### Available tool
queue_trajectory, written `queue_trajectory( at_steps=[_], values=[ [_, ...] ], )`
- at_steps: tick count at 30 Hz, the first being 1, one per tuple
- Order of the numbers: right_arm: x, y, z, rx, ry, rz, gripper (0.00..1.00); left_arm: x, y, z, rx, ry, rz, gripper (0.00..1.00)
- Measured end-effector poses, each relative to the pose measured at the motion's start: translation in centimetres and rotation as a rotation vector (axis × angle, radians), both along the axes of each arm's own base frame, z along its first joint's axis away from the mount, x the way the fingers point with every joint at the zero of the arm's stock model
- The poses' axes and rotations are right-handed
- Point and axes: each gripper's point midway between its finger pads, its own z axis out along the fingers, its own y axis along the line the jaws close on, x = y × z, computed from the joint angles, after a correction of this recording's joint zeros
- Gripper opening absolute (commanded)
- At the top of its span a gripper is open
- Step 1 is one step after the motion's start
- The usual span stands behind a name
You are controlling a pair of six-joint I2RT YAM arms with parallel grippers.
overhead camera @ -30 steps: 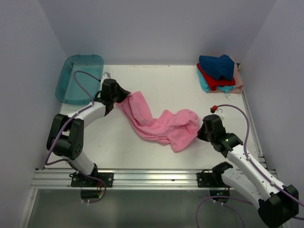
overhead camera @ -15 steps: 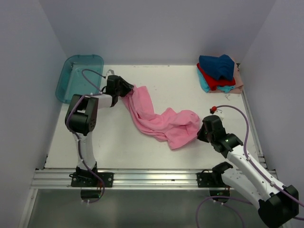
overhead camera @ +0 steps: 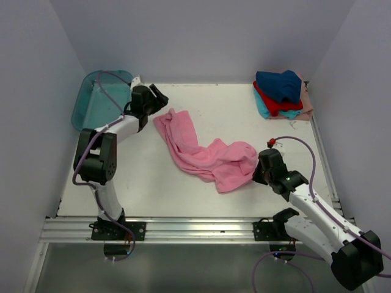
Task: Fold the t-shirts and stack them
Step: Flatten the tshirt out
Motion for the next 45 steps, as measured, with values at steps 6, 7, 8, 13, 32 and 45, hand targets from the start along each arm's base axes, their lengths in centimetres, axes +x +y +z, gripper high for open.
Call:
queue_trajectory(
  at_steps=[6, 7, 8, 13, 32, 45],
  values=[
    [0.1, 0.1, -0.3, -0.003, 0.012, 0.002, 0.0, -0.4, 0.6, -3.3, 0.087, 0.143, -0.004, 0.61],
    [0.1, 0.1, -0.3, -0.002, 0.012, 0.002, 0.0, -0.6, 0.7, -4.3, 0.097, 0.173, -0.007, 0.6],
    [0.1, 0.1, -0.3, -0.002, 0.012, 0.002, 0.0, -0.9, 0.7, -5.3, 0.106, 0.205, -0.011, 0.59],
    [0.0, 0.1, -0.3, -0.001, 0.009, 0.002, 0.0, -2.6, 1.0, -9.3, 0.14, 0.329, -0.028, 0.56],
    [-0.1, 0.0, -0.5, -0.003, 0.011, 0.002, 0.0, -2.0, 1.1, -10.1, 0.148, 0.334, -0.023, 0.42],
    [-0.1, 0.0, -0.5, -0.003, 0.011, 0.002, 0.0, -1.4, 1.8, -10.1, 0.143, 0.314, 0.0, 0.39]
  ],
)
